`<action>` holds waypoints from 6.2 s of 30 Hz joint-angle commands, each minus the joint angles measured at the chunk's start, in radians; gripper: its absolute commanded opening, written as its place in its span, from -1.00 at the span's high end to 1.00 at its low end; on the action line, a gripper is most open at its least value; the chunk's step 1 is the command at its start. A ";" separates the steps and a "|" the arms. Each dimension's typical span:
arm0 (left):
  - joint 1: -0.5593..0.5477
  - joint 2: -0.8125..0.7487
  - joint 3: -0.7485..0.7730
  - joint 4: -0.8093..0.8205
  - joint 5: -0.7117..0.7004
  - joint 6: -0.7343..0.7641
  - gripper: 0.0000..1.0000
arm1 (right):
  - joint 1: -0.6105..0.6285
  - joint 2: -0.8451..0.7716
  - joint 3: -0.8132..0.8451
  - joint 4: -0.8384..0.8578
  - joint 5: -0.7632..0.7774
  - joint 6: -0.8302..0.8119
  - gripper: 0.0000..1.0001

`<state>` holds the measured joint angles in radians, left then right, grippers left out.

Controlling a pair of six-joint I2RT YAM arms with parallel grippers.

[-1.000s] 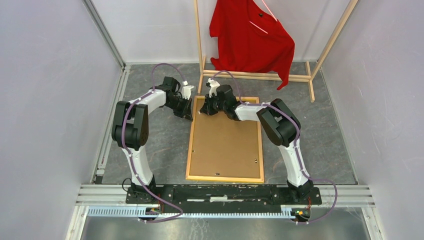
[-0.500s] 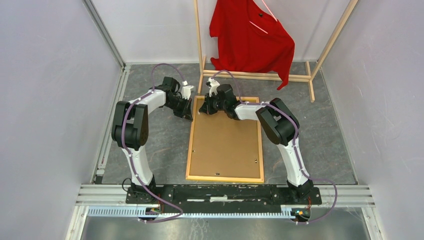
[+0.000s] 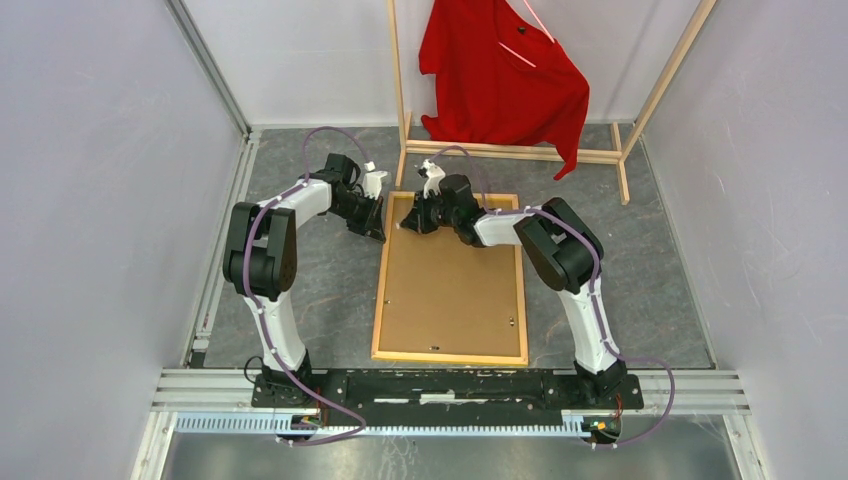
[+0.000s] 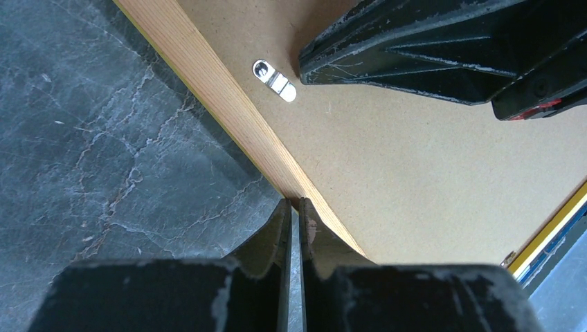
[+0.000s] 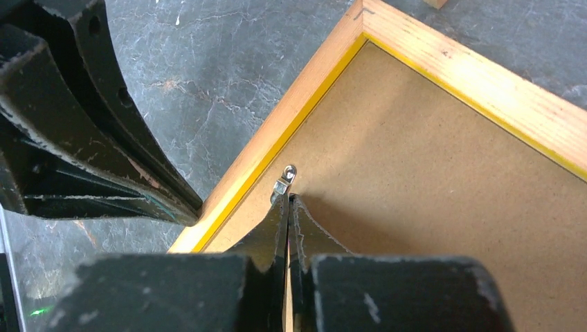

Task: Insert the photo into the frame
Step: Install the photo frame at the center of the board, then adjust the photo frame at the center of the board.

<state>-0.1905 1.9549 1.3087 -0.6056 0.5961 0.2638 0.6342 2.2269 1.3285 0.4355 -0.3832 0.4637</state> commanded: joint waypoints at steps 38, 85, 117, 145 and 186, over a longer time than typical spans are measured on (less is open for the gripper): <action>-0.006 -0.014 -0.029 0.012 0.003 0.021 0.77 | 0.010 0.092 0.088 0.005 -0.011 0.059 1.00; 0.009 -0.136 -0.059 -0.079 -0.086 0.137 0.71 | -0.189 -0.608 -0.418 -0.128 0.271 -0.038 -0.78; -0.583 -0.262 -0.363 0.006 -0.269 0.318 0.42 | -0.150 -0.247 -0.123 -0.298 0.134 -0.019 -0.97; -0.007 -0.099 0.172 0.004 -0.430 0.294 -0.19 | -0.286 -1.092 -0.656 -0.752 0.459 0.020 -0.96; -0.066 -0.102 -0.155 0.106 -0.373 0.388 -0.12 | -0.357 -1.330 -0.918 -0.775 0.172 0.111 -0.96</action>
<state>-0.2413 1.9137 1.2427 -0.3988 0.2062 0.5743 0.2974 0.7738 0.3248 -0.4683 -0.2134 0.6407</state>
